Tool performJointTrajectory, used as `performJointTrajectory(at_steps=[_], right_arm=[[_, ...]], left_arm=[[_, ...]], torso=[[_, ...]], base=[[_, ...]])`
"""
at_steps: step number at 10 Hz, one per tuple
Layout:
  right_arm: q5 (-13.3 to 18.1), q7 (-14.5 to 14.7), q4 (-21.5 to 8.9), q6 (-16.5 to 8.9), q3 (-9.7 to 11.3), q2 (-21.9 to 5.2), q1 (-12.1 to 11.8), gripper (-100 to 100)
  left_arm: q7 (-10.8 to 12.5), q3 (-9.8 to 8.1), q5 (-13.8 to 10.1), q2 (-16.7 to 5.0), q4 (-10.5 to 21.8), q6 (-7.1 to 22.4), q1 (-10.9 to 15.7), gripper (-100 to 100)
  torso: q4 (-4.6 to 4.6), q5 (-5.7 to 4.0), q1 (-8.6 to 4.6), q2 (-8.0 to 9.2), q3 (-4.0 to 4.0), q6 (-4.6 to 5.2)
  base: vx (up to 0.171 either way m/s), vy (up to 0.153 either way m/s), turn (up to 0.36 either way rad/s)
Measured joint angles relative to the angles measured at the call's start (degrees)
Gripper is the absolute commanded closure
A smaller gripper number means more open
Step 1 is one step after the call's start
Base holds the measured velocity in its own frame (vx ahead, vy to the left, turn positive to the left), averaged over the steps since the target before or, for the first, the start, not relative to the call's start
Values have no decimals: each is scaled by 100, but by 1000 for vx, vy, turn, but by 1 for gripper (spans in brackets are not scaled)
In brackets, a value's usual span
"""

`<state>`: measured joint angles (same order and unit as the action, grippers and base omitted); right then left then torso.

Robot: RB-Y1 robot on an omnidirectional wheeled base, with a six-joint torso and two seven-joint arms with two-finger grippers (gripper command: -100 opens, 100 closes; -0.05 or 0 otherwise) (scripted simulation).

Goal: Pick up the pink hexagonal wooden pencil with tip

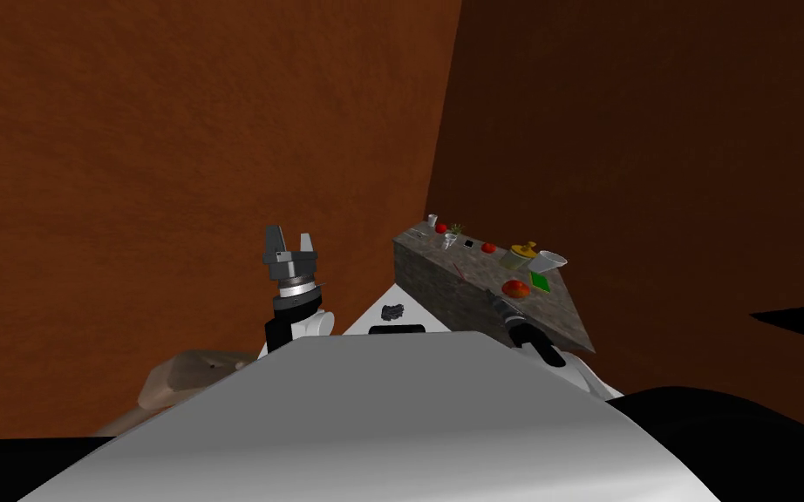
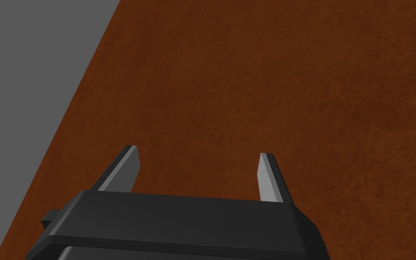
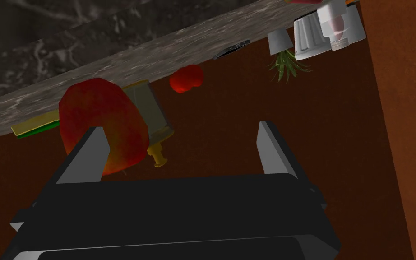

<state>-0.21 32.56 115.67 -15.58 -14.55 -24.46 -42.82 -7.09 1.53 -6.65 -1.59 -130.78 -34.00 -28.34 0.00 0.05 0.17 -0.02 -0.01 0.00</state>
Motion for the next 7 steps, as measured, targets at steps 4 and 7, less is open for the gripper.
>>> performJointTrajectory(at_steps=[4,7], right_arm=[[-161,579,-232,-532,-115,-222,-88,-100],[-276,1004,-434,-897,-185,-355,-115,-100]], left_arm=[[0,0,0,0,0,0,0,0],[0,-1,0,0,0,0,-1,0]], torso=[[0,-1,-3,0,0,0],[-1,-1,-4,-3,-2,4]], base=[[13,43,133],[23,49,177]])
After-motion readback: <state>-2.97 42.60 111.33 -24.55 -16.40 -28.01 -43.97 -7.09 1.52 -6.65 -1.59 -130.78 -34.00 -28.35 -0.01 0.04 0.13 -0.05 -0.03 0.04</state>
